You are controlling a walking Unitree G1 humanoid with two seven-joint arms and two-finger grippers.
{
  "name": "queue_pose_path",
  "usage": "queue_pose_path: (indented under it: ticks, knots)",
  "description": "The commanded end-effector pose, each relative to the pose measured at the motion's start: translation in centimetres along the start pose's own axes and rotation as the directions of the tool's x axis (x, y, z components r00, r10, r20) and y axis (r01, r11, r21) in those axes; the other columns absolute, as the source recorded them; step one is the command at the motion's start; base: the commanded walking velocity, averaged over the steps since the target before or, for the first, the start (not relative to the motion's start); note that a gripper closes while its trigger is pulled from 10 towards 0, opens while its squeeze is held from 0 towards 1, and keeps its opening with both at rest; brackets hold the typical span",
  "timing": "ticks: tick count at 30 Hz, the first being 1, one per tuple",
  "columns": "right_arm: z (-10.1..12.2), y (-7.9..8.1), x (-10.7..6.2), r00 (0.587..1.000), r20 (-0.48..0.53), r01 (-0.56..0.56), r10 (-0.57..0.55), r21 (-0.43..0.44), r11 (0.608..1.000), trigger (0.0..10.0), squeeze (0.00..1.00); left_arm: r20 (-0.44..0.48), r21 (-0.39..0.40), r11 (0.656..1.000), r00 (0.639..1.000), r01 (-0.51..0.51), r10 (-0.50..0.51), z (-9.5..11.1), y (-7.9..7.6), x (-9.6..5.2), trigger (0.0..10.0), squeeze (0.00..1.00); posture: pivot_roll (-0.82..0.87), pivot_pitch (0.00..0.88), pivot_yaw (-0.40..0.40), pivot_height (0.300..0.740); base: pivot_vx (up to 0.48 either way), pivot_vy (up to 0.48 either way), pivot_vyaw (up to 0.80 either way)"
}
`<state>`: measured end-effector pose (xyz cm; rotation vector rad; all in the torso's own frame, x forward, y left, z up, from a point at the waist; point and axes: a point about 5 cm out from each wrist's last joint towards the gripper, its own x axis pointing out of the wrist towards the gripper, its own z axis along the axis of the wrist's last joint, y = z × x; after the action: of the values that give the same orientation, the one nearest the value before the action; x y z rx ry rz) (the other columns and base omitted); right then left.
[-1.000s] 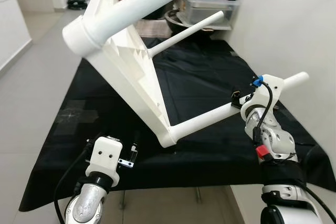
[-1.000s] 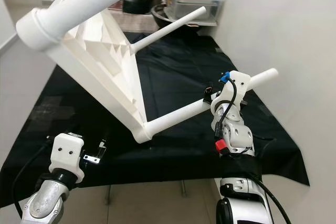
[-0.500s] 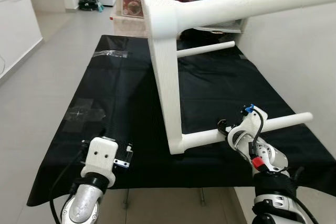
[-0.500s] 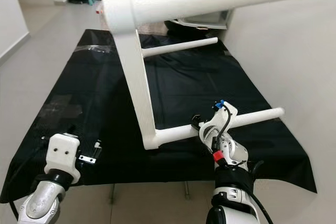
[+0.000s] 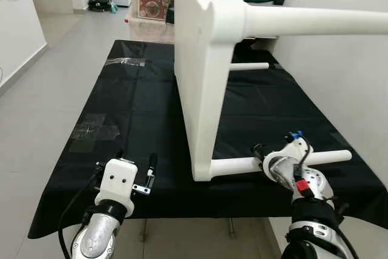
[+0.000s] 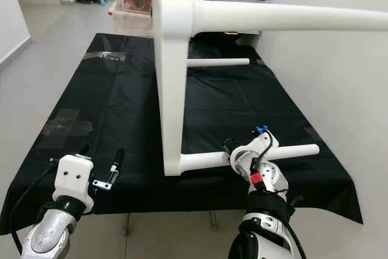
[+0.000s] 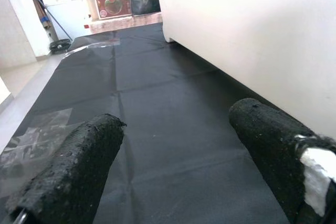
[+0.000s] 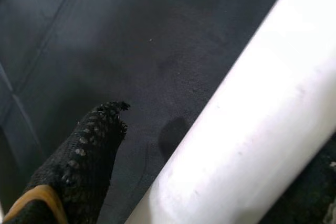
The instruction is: Building children table
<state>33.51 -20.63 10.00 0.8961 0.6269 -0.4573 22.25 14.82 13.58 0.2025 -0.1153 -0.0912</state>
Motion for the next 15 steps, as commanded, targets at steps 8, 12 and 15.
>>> queue_pose_path:
  ticks: [8, 12, 15]
  knots:
    - [0.6, -2.8, -0.7, 0.998, -0.026, 0.063, -0.058, 0.294, 0.954, 10.0, 0.0, -0.025, -0.024, 1.0, 1.0, 0.002, -0.002, -0.4, -0.1, 0.0, 10.0, 0.0, 0.04, 0.0, -0.138, 0.74, 0.0, 0.0, 0.0]
    - [0.7, -4.6, -1.3, 0.996, -0.014, 0.09, -0.09, 0.298, 0.95, 10.0, 0.0, -0.024, -0.023, 1.0, 1.0, 0.003, -0.004, -0.3, -0.1, 0.1, 10.0, 0.0, 0.03, 0.0, -0.13, 0.74, 0.0, 0.0, 0.0]
    - [0.7, -5.2, -1.5, 0.994, -0.011, 0.103, -0.104, 0.302, 0.948, 10.0, 0.0, -0.022, -0.022, 1.0, 1.0, 0.004, -0.005, -0.3, -0.1, 0.1, 10.0, 0.0, 0.03, 0.0, -0.13, 0.74, 0.0, 0.0, 0.0]
